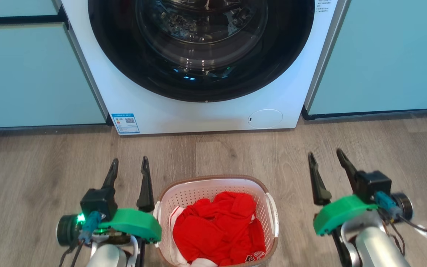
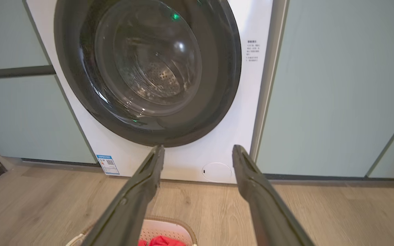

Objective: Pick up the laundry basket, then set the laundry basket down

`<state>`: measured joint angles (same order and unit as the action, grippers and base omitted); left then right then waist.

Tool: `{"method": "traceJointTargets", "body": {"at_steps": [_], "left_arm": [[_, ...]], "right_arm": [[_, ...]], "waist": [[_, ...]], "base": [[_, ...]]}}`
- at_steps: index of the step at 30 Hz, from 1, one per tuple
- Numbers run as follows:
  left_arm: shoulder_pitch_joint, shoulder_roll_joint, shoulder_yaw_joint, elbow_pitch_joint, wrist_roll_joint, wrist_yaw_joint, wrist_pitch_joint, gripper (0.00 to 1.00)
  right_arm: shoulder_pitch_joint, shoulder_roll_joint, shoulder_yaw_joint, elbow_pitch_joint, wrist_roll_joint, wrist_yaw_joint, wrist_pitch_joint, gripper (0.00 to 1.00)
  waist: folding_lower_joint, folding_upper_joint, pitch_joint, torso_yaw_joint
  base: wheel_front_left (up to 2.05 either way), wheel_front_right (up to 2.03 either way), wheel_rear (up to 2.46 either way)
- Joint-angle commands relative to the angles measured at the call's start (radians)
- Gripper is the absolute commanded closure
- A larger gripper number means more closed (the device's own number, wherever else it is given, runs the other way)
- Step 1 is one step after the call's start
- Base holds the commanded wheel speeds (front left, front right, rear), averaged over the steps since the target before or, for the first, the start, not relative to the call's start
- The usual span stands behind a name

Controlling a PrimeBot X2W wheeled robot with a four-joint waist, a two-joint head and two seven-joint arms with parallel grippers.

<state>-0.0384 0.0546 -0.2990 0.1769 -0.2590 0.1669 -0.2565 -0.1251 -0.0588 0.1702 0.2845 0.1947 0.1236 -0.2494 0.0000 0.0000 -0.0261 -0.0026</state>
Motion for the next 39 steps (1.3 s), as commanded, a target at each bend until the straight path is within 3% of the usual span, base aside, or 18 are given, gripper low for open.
{"method": "traceJointTargets", "body": {"at_steps": [1,10,39], "left_arm": [[-0.026,-0.004,0.035,-0.020,-0.006,-0.001,-0.005,0.00],[-0.027,-0.004,0.034,0.045,-0.016,-0.025,-0.005,0.00],[-0.031,-0.004,0.019,0.095,-0.055,-0.049,-0.005,0.00]], "right_arm": [[-0.010,0.008,0.011,-0.016,-0.001,0.007,-0.012,0.00],[-0.014,0.008,-0.007,0.034,0.023,0.007,-0.012,0.00],[-0.011,0.008,-0.019,0.018,-0.002,0.007,-0.012,0.00]], "waist": [[0.0000,0.0000,-0.001,0.000],[0.0000,0.0000,-0.001,-0.005],[0.0000,0.0000,0.001,-0.015]], "base": [[0.00,0.00,0.00],[0.00,0.00,0.00],[0.00,0.00,0.00]]}}
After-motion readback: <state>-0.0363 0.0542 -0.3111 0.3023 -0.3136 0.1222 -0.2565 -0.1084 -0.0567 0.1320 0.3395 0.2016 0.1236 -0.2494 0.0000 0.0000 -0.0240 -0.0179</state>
